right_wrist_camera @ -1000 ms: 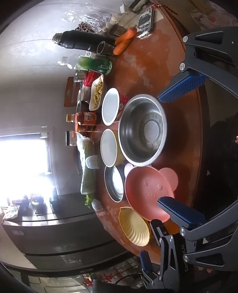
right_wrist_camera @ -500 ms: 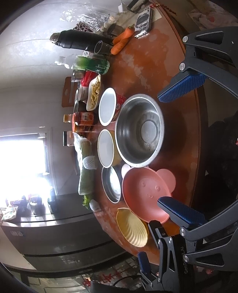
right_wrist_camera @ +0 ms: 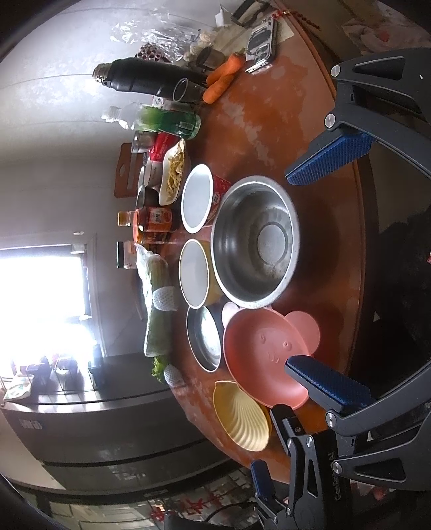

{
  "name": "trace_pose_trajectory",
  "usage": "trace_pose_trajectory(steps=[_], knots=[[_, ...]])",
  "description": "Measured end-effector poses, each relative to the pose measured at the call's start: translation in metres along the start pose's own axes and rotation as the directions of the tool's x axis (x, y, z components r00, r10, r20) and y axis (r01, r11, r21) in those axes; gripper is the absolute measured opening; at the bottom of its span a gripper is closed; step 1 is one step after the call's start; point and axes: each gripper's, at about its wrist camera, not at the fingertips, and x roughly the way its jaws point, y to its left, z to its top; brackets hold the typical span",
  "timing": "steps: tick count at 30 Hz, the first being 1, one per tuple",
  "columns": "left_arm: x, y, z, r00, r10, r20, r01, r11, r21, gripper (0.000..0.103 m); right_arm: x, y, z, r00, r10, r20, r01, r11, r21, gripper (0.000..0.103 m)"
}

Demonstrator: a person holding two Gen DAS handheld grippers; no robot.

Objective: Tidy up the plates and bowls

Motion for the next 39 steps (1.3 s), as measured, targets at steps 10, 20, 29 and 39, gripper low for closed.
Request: trace_pose_trajectory(steps=[10,20,29,39], knots=[[-0.002,0.001,0.000,1.000,-0.002,0.004,0.002,1.000,-0.001,0.102,0.001,0.000,-0.001,1.000,0.000,-0.005,0.000,1.000,-0.002,0.103],[0.000,0.012,0.003,1.000,-0.021,0.002,0.021,1.000,-0.016,0.102,0.004,0.006,0.005,1.000,0.013,0.000,-0.013,1.000,-0.010,0.103],[0.012,0.080,0.015,1.000,0.012,-0.005,-0.012,0.992,-0.128,0.102,0.026,0.039,0.034,0.994,0.113,0.000,-0.113,0.992,-0.054,0.103],[0.045,0.141,0.022,0.996,0.051,-0.068,-0.063,0.980,-0.187,0.102,0.085,0.106,0.072,0.975,0.206,-0.080,-0.216,0.965,-0.152,0.103]])
